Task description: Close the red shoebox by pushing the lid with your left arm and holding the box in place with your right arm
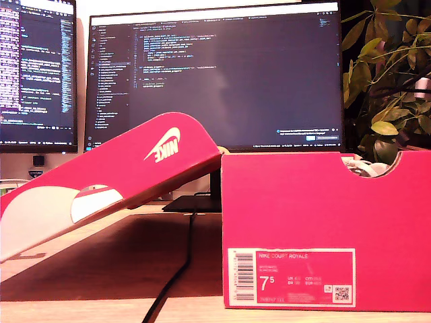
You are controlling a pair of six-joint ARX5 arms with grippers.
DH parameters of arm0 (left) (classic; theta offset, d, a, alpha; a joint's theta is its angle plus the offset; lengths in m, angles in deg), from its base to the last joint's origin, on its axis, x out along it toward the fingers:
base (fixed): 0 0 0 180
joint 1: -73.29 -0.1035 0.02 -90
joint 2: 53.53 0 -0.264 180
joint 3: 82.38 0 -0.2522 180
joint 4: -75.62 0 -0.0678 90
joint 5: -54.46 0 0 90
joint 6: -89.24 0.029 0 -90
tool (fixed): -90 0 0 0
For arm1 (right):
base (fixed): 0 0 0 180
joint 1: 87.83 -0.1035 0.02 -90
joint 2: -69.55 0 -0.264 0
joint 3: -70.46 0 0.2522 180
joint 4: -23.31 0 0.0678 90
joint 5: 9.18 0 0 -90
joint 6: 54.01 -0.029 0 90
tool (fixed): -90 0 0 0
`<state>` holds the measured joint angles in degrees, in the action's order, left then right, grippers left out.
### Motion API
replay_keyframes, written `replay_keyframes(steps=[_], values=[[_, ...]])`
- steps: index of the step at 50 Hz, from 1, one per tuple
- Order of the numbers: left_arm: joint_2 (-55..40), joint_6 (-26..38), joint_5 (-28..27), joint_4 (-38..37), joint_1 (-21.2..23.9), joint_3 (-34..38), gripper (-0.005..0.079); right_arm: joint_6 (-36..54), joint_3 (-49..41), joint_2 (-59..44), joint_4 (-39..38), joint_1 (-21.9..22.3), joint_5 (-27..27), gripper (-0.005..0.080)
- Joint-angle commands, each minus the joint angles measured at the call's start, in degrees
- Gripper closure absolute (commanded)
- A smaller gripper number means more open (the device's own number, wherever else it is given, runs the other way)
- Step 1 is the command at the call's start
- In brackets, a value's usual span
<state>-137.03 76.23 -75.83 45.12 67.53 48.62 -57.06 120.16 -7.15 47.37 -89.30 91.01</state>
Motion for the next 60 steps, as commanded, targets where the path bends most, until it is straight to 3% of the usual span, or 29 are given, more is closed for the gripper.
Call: replay_keyframes(steps=[1,19,31,60], values=[[-2.12,1.03,-1.6,0.07,-0.02,-0.13,0.0762,0.33,0.59,-0.39,-0.66,0.09,0.55,0.0764],[-5.81,0.96,-6.6,2.01,2.64,-0.46,0.0762,0.5,0.59,-3.58,-1.68,-0.17,2.93,0.0764],[-6.14,0.37,-8.9,1.99,5.03,-0.46,0.0762,0.48,0.59,-5.97,-3.96,-2.58,2.95,0.0765],[-4.37,-0.02,-17.27,1.75,5.01,-4.92,0.0762,0.48,0.59,-7.15,-4.68,-6.75,3.04,0.0764]])
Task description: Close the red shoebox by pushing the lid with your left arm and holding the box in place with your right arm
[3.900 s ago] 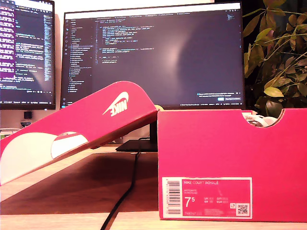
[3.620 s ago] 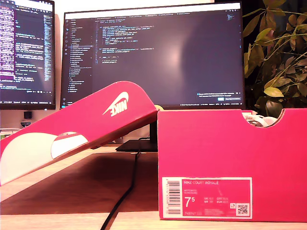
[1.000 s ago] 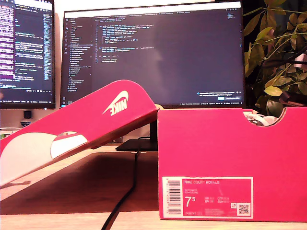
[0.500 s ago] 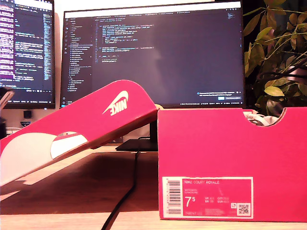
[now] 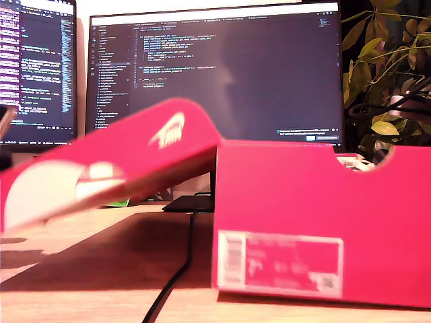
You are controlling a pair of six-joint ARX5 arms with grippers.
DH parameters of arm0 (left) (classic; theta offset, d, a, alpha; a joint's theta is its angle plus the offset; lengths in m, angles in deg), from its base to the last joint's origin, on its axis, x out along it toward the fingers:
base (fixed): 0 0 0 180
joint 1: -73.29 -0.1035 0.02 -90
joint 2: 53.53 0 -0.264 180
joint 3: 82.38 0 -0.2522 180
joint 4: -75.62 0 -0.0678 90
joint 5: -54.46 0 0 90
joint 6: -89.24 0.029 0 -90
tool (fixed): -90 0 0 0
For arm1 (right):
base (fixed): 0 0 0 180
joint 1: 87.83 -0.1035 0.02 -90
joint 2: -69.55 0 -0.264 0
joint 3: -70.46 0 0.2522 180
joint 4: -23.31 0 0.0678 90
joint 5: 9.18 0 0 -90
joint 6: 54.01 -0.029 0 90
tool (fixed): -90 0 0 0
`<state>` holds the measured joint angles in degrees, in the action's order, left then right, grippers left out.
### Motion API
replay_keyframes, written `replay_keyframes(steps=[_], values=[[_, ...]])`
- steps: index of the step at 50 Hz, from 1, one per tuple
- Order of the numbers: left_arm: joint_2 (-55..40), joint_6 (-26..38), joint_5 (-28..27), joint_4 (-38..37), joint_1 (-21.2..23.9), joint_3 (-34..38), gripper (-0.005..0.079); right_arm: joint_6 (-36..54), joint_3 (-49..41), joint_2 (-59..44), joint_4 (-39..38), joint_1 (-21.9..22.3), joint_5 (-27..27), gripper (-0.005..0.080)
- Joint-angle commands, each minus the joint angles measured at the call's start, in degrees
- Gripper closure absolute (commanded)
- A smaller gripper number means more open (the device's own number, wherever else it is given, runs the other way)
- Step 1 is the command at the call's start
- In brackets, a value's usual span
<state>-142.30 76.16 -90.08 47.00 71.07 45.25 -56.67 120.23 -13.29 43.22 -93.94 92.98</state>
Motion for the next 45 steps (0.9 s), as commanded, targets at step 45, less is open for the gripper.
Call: replay_keyframes(steps=[45], values=[[18.27,2.27,-4.22,-14.29,1.68,-11.69,0.0762,0.11,0.52,-1.01,-2.1,-2.12,2.97,0.0764]])
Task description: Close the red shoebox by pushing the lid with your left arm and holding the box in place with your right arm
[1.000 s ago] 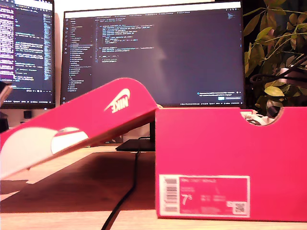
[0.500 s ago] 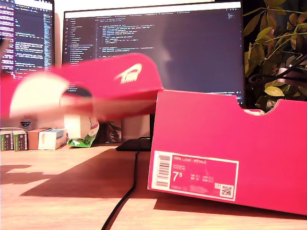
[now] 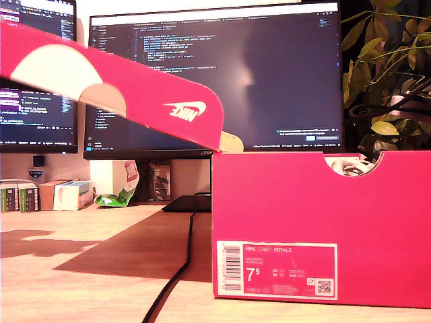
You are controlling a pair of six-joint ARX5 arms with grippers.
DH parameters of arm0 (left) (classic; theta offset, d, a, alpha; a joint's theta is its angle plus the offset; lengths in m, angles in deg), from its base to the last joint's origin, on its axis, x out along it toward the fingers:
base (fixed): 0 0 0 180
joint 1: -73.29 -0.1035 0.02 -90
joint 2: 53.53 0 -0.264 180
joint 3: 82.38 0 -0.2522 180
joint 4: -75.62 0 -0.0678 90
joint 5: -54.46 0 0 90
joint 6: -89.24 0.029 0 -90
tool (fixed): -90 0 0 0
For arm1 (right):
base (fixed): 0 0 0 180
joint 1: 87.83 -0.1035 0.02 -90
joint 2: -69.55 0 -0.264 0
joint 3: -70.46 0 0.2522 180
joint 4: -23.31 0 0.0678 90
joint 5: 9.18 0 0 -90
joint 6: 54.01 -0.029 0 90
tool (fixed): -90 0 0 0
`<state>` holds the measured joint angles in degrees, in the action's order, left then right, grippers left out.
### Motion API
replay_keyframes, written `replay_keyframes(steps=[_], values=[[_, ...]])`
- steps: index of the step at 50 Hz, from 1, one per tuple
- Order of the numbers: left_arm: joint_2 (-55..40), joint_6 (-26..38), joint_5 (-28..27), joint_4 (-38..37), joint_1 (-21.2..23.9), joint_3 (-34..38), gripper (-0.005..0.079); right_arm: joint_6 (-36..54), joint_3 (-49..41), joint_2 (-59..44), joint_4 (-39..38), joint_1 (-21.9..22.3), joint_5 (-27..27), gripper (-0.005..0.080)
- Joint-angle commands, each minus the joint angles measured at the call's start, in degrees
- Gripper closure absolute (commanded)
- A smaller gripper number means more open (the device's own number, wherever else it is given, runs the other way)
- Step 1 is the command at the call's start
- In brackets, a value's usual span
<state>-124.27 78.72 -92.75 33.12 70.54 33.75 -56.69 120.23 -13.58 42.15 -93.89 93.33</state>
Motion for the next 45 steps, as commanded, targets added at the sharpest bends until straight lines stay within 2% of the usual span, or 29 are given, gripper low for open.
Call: replay_keyframes(steps=[1,14,24,36,45], values=[[0.33,-1.03,-1.75,-0.39,2.29,-0.31,0.0762,0.13,0.52,-0.72,-1.05,-2.16,2.64,0.0764],[0.35,-1.62,-2.97,-0.35,4.81,-3.8,0.0762,0.09,0.52,-0.72,-1.29,-2.19,3.72,0.0764],[0.35,-2.14,-2.93,-0.09,8.07,-7.26,0.0762,0.07,0.52,-0.72,-1.81,-2.16,3.74,0.0764],[0.33,-3.17,-1.86,0.68,12.52,-7.89,0.0762,-0.33,0.52,-0.7,-2.78,-2.16,4.09,0.0764],[0.31,-5.66,-0.28,4.94,16.17,-7.89,0.0762,-0.33,0.52,-0.7,-3.19,-2.16,4.52,0.0764]])
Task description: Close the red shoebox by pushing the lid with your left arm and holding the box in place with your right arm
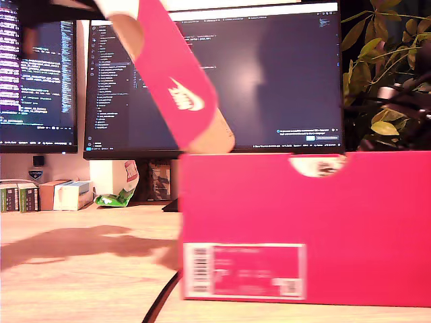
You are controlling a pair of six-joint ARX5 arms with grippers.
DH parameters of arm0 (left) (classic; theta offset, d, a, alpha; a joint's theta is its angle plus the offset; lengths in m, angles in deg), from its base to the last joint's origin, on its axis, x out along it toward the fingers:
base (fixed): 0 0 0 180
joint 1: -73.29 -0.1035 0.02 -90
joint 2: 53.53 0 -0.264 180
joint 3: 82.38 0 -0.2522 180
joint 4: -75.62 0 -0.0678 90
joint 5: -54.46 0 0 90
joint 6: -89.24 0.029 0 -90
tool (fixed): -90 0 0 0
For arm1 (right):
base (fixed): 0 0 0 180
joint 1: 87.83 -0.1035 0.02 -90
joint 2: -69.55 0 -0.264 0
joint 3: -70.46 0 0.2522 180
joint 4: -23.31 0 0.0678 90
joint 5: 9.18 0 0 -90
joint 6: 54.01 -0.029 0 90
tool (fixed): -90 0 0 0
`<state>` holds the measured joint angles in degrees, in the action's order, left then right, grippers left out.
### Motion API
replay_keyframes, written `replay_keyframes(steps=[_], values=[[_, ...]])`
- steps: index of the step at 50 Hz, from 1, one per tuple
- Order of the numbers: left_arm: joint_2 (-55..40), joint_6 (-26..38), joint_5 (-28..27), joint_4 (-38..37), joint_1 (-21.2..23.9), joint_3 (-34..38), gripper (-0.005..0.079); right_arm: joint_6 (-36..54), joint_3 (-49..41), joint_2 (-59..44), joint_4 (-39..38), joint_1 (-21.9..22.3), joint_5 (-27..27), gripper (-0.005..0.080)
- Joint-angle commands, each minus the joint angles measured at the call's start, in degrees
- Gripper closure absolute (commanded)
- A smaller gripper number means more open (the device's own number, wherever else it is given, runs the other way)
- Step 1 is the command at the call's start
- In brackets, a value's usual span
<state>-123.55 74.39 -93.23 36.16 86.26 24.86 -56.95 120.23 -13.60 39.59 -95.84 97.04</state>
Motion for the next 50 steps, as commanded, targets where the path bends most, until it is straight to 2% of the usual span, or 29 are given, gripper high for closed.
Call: replay_keyframes(steps=[1,11,30,37,43,50], values=[[-0.42,-1.62,0.33,2.67,0.87,1.01,0.0762,-0.09,0.52,-0.68,-0.72,-0.22,1.14,0.0764],[-0.48,-5.6,1.2,8.74,3.85,0.96,0.0762,-0.26,0.55,-0.68,-1.25,-0.22,1.86,0.0764],[-1.55,-8.15,0.98,12.9,10.23,0.92,0.0762,-0.26,0.55,-0.66,-2.58,-0.09,1.84,0.0764],[-1.64,-8.11,-1.73,17.11,12.94,0.92,0.0762,-0.24,0.55,-0.66,-2.71,0.11,1.81,0.0764],[-1.64,-11.23,-1.79,21.94,13.79,0.74,0.0762,-0.04,0.55,-0.66,-2.64,0.66,1.33,0.0764],[-1.62,-11.76,0.33,21.84,13.77,0.55,0.0762,0.02,0.55,-0.66,-1.77,3.17,1.01,0.0764]])
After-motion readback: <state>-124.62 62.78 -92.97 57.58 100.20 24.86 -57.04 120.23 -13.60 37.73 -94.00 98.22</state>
